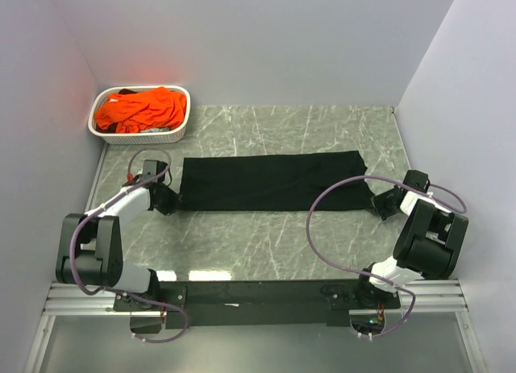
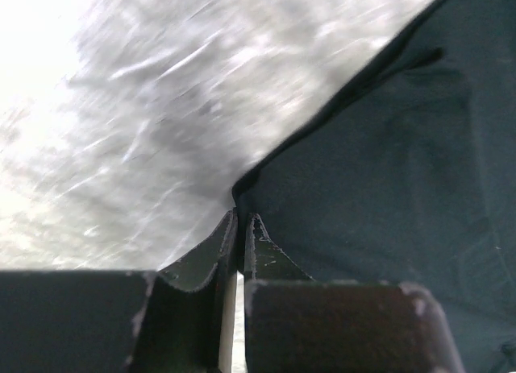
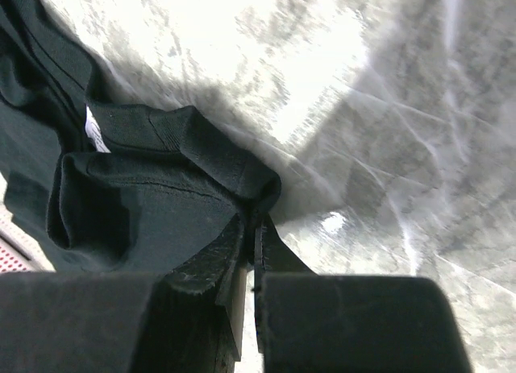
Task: Fold and stack the t-shirts
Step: Fold the tshirt
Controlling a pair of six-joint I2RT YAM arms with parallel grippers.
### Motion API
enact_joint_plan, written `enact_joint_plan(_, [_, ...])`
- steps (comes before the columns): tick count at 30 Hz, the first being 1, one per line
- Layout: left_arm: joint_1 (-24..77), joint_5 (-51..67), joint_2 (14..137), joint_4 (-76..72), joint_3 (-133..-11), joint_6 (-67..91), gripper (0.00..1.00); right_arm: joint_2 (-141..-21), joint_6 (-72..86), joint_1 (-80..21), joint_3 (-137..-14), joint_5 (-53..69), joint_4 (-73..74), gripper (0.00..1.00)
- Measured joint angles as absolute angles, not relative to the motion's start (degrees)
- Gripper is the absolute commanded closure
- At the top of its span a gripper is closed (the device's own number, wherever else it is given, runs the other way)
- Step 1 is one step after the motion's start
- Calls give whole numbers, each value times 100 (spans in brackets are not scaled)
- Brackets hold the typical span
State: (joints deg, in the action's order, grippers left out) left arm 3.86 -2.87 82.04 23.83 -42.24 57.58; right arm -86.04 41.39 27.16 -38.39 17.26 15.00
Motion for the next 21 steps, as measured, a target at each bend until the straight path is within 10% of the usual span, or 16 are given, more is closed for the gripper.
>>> enact_joint_plan(12, [276, -19, 7520, 1756, -3205, 6379, 84, -8335, 4082, 3004, -3496, 1916, 1380, 82])
enact_joint_plan(21, [242, -392, 6420, 2556, -3039, 6418, 41, -7594, 4045, 3072, -3153, 1739, 1529, 55])
